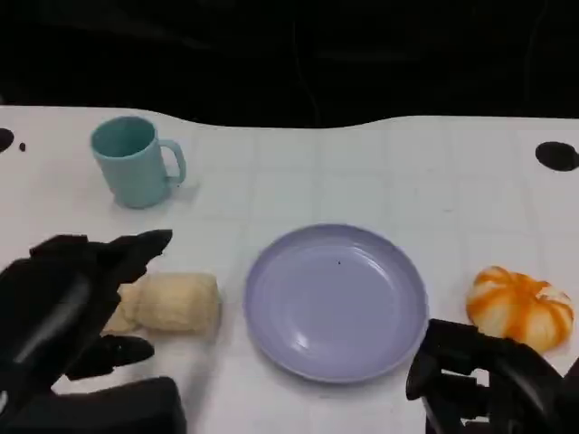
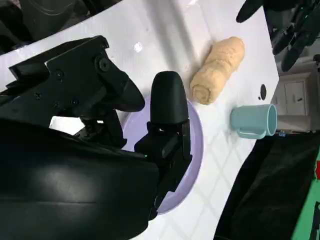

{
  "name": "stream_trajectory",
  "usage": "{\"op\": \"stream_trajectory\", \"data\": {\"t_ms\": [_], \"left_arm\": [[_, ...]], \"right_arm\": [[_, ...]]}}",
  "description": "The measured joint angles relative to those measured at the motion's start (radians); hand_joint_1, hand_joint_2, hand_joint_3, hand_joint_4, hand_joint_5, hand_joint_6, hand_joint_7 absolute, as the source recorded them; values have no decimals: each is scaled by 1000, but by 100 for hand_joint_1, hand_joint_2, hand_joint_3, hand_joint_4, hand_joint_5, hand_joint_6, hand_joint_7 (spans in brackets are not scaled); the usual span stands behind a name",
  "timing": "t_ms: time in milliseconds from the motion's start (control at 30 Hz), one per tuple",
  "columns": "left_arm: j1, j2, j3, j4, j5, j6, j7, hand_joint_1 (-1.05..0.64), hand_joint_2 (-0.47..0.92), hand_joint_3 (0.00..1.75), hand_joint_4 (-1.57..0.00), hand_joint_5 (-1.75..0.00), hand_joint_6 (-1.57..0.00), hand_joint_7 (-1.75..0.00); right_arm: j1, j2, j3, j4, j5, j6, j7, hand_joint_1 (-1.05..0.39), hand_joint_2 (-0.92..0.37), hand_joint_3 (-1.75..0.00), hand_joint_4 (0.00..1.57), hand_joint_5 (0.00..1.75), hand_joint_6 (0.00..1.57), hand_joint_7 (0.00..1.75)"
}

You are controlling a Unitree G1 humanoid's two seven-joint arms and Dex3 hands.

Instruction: Grasp the towel on the left side of the plate with the left hand and place it into the plate.

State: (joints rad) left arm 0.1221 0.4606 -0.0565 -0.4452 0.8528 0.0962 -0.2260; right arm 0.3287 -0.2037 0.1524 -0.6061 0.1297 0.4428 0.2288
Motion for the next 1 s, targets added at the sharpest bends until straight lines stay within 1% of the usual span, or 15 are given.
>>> {"op": "stream_trajectory", "data": {"t_ms": [133,200,367,633,833,1000], "left_arm": [[-87,9,-56,77,95,52,-56,-53,85,0,-28,-20,-31,0],[-124,9,-84,120,129,75,-79,-54,86,1,-28,-18,-30,0],[-214,8,-150,232,169,110,-117,-54,86,0,-32,-14,-32,-1],[-331,-5,-228,433,171,125,-116,-57,87,0,-37,-9,-32,0],[-427,-32,-287,612,152,118,-94,-54,88,1,-39,-6,-31,0],[-491,-73,-333,815,114,101,-39,-47,92,4,-48,-7,-36,-2]], "right_arm": [[3,0,-1,-1,0,-2,2,0,-68,-109,75,175,57,163],[5,0,-2,-1,2,-3,4,-1,-68,-108,74,175,57,163],[10,-2,-3,-5,1,-4,7,-2,-69,-106,74,175,56,163],[21,-5,-7,-13,2,-4,11,-3,-69,-105,72,175,55,163],[23,-4,-7,-16,3,-5,13,-4,-69,-104,73,175,55,163],[26,-3,-6,-20,2,-5,13,-4,-70,-104,73,175,55,163]]}}
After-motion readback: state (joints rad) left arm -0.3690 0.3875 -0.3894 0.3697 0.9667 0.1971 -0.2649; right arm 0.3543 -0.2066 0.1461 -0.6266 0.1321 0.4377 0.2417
